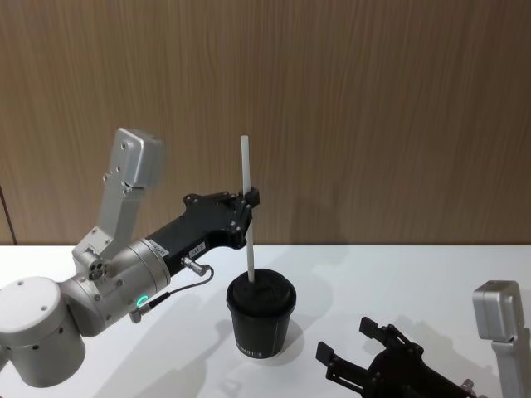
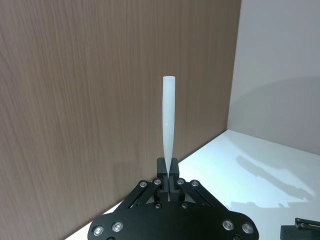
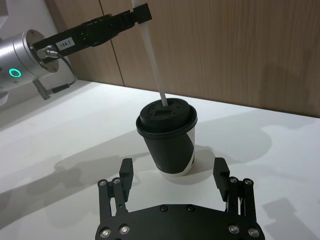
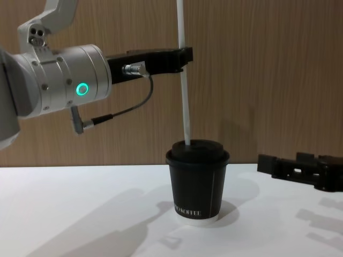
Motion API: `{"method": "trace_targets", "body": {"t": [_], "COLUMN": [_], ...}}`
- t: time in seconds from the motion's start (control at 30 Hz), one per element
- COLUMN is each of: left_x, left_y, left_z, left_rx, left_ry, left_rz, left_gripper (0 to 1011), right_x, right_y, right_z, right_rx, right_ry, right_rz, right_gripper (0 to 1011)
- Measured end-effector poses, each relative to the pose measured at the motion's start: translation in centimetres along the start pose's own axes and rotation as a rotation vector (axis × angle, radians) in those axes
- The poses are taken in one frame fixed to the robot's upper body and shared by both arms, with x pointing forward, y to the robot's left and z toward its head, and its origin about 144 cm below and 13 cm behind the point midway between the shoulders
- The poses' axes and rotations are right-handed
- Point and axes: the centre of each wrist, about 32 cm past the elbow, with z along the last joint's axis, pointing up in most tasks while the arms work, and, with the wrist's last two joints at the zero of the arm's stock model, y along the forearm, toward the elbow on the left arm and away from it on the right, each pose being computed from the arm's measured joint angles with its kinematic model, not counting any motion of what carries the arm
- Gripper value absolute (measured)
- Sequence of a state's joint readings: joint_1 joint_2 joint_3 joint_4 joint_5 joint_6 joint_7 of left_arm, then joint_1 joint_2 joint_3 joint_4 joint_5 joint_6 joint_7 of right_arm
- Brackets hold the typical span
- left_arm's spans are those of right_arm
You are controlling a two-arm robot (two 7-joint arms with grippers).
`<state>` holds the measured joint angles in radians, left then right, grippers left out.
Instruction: Pick up the straw with one hand, pass it to the other hand, and insert it into the cup.
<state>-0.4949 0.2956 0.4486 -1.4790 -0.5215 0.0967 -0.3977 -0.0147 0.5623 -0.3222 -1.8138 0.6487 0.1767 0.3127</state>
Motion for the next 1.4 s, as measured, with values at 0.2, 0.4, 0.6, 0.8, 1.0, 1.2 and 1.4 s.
{"method": "trace_targets", "body": {"t": [0.2, 0.4, 0.6, 0.8, 1.0, 1.2, 1.4], "left_x": [0.0, 0.1, 0.2, 0.3, 0.4, 0.4, 0.4], "left_y": [-0.1, -0.2, -0.4, -0.4, -0.5, -0.5, -0.5], "left_z": [-0.2, -0.5, -0.9, -1.3, -1.6, -1.9, -2.1], "left_rx": [0.004, 0.007, 0.012, 0.019, 0.027, 0.034, 0.039], "left_ry": [0.005, 0.009, 0.016, 0.024, 0.031, 0.037, 0.041], "left_rz": [-0.003, -0.005, -0.004, -0.002, 0.001, 0.002, 0.004], "left_gripper": [8, 8, 7, 7, 49, 192, 386], "right_x": [0.1, 0.2, 0.3, 0.4, 0.5, 0.6, 0.6], "right_y": [0.0, 0.0, 0.0, 0.1, 0.1, 0.1, 0.1], "right_z": [0.0, -0.1, -0.2, -0.2, -0.3, -0.3, -0.4], "right_rx": [-0.001, -0.003, -0.004, -0.006, -0.008, -0.009, -0.009], "right_ry": [0.003, 0.006, 0.009, 0.014, 0.017, 0.02, 0.021], "right_rz": [-0.005, -0.009, -0.012, -0.015, -0.018, -0.02, -0.022], "right_gripper": [1001, 1001, 1001, 1001, 1001, 1001, 1001]}}
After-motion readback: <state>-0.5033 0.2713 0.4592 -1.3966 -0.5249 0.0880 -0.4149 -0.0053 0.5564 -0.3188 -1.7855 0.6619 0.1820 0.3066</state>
